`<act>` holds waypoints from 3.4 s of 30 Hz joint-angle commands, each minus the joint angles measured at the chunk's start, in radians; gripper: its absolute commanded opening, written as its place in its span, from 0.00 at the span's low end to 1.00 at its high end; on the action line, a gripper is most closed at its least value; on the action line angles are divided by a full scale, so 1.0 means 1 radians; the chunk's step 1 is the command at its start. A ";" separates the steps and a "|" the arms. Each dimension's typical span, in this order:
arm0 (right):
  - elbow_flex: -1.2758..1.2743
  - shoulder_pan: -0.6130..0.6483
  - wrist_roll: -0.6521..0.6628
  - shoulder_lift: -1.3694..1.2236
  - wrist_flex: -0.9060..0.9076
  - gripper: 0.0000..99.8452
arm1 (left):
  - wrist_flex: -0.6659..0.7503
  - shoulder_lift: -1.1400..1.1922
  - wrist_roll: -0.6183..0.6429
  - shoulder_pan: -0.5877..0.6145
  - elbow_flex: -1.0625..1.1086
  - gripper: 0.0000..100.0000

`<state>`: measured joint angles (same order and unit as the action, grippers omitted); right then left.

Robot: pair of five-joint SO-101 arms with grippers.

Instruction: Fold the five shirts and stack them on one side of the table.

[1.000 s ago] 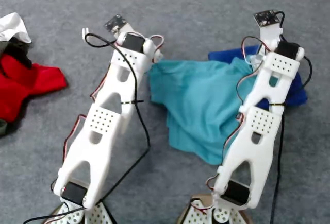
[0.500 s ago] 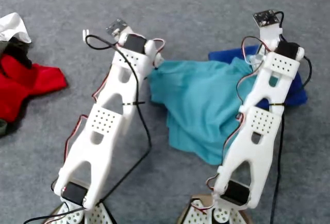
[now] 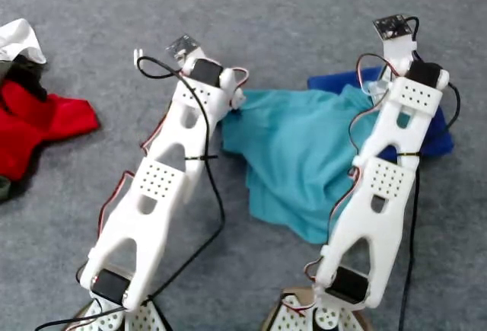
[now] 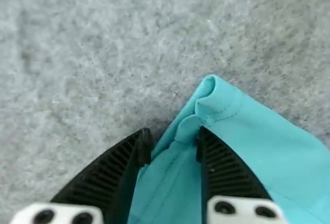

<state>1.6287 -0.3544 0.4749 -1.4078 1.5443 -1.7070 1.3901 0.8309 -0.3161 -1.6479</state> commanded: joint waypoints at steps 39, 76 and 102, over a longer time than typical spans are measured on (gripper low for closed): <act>0.036 0.021 0.014 0.005 -0.006 0.00 | 0.048 -0.084 -0.077 0.012 -0.026 0.08; 0.036 0.021 0.014 0.005 -0.008 0.00 | -0.038 -0.479 -0.239 0.112 0.135 0.15; 0.033 0.021 0.014 0.005 -0.008 0.00 | 0.169 -0.348 0.074 0.106 0.368 0.15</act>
<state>1.6287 -0.3514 0.4749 -1.4078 1.5443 -1.5750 1.0556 0.8907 -0.1703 -1.2766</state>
